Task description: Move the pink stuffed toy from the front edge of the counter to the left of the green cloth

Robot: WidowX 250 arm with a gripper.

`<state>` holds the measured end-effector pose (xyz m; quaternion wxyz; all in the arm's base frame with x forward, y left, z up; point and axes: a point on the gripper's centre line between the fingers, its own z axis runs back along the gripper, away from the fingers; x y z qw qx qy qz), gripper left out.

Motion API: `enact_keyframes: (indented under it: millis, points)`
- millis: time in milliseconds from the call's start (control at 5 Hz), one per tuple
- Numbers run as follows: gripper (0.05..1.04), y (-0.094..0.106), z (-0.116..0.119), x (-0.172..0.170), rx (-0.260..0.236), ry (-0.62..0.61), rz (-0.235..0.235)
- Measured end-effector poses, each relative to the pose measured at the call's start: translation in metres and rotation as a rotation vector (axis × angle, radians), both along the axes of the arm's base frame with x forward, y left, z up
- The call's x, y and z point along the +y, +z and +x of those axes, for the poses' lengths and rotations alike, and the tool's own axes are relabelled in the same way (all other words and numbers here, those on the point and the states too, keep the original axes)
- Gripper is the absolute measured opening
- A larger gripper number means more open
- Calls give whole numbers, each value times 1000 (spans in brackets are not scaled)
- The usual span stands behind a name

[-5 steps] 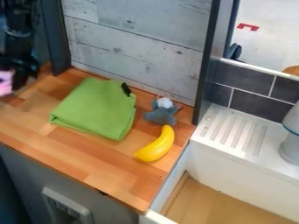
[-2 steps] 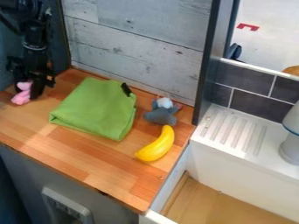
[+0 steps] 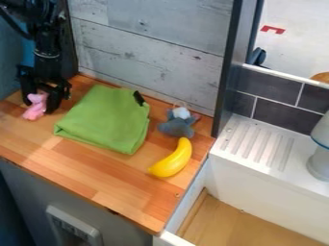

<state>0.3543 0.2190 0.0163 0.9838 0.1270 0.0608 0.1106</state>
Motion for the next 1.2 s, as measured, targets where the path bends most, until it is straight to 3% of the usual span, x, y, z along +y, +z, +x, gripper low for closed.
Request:
enact_keyframes:
  millis: [200, 600, 800, 1000, 1200]
  points:
    - [1010, 33, -9, -16, -83, 17, 25]
    - [1003, 85, -25, -39, -126, -45, 65]
    - [1003, 107, -28, -88, -177, -165, -31]
    - [1003, 93, -32, -131, -122, -320, -148]
    - [1003, 77, -23, -180, -111, -426, -191]
